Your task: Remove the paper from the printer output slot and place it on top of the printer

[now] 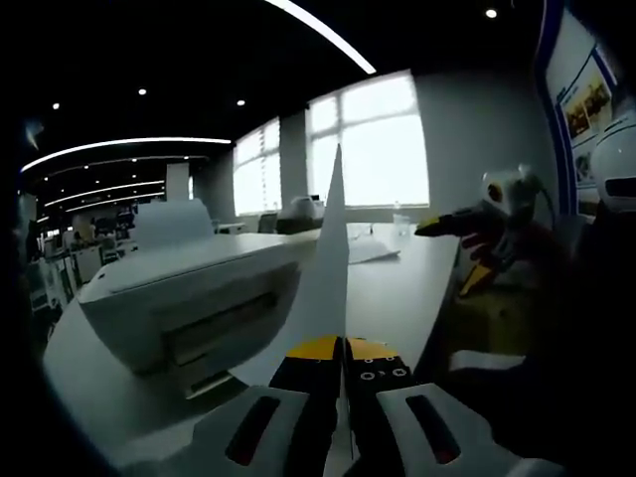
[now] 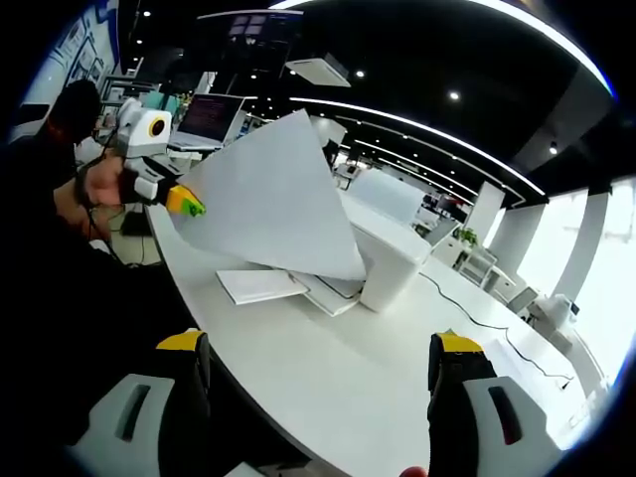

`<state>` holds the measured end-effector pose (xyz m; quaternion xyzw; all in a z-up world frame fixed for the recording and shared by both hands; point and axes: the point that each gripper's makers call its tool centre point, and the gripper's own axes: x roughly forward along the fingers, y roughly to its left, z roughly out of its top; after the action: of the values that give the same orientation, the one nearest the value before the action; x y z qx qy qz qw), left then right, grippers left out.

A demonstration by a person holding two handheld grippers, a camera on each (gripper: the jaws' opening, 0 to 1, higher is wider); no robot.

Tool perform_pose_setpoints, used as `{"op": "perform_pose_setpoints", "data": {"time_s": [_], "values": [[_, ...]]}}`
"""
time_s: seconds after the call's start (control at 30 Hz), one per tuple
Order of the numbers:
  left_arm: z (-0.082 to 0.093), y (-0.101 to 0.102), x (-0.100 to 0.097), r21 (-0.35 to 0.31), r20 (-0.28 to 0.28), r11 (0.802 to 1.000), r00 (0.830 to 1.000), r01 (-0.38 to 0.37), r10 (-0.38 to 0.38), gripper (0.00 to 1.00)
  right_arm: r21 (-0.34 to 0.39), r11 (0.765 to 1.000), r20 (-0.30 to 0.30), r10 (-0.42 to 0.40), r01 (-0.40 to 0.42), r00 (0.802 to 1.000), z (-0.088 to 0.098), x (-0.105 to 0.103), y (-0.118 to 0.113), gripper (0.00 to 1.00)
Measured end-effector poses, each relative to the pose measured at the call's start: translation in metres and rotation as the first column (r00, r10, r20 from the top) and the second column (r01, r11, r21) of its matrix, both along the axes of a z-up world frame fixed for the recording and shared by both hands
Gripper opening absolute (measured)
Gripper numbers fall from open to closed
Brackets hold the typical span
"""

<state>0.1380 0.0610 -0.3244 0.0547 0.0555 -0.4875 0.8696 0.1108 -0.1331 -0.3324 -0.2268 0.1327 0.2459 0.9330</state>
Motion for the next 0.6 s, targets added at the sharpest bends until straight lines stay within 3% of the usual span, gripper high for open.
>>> {"op": "perform_pose_setpoints", "data": {"time_s": [0.6], "values": [[0.0074, -0.0018, -0.0036, -0.027, -0.003, 1.000, 1.000, 0.015, -0.015, 0.06, 0.000, 1.000, 0.003, 0.001, -0.001, 1.000, 0.0014, 0.0003, 0.0005, 0.86]]}}
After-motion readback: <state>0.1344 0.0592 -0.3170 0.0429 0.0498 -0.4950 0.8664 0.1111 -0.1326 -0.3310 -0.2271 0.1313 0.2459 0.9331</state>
